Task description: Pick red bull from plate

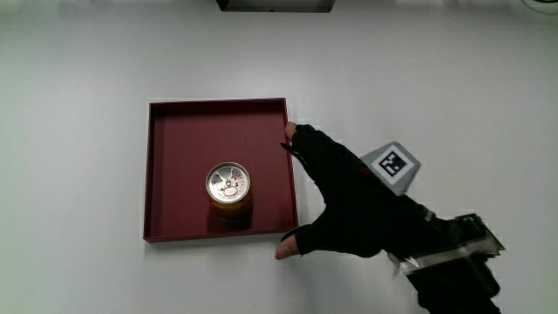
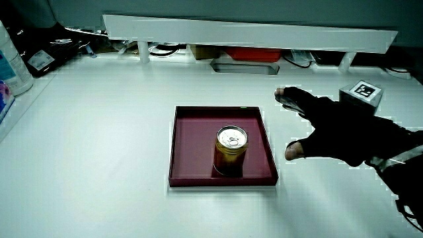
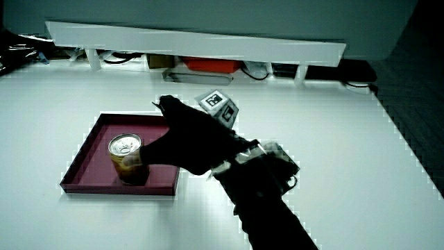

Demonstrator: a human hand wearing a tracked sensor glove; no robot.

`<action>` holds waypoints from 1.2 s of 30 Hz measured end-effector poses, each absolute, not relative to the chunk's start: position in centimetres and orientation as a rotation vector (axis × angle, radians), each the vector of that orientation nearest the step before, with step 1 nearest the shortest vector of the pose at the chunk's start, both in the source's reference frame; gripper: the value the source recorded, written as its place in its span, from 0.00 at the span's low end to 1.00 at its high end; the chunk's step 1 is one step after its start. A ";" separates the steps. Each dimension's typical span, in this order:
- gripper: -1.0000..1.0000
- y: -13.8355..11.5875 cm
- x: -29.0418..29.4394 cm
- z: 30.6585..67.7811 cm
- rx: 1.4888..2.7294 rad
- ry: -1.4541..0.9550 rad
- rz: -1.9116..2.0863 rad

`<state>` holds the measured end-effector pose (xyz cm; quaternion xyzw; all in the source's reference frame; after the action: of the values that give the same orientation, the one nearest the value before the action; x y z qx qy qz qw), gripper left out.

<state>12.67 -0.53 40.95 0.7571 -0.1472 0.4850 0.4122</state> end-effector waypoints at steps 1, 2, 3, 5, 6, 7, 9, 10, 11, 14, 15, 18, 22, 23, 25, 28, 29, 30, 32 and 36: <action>0.50 -0.6 12.4 41.3 1.885 -0.372 1.242; 0.50 -0.7 12.1 41.8 1.874 -0.368 1.243; 0.50 -0.7 11.7 41.9 1.865 -0.332 1.226; 0.50 -0.8 10.8 42.4 1.816 -0.317 1.269; 0.50 -0.9 10.4 43.5 1.819 -0.369 1.295; 0.50 -0.9 10.1 43.8 1.828 -0.382 1.292; 0.50 -1.0 9.3 44.8 1.814 -0.394 1.302; 0.50 -1.0 8.9 45.3 1.815 -0.406 1.307; 0.50 -1.0 8.6 45.8 1.821 -0.417 1.303; 0.50 -0.9 7.6 47.4 1.801 -0.416 1.306; 0.50 -0.9 7.4 47.7 1.820 -0.422 1.287; 0.50 -0.8 6.8 48.6 1.816 -0.416 1.286; 0.50 -0.7 6.3 49.6 1.810 -0.417 1.299; 0.50 -0.7 6.3 49.8 1.807 -0.416 1.311; 0.50 -0.7 6.2 50.0 1.815 -0.415 1.309; 0.50 -0.7 6.2 50.2 1.808 -0.412 1.352; 0.50 -0.7 6.2 50.2 1.813 -0.405 1.358; 0.50 -0.6 6.2 50.2 1.814 -0.400 1.386; 0.50 -0.6 6.3 50.5 1.826 -0.403 1.422; 0.58 -0.4 6.1 50.2 1.882 -0.387 1.467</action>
<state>6.12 -0.44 50.23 0.7280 -0.1496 0.5674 0.3544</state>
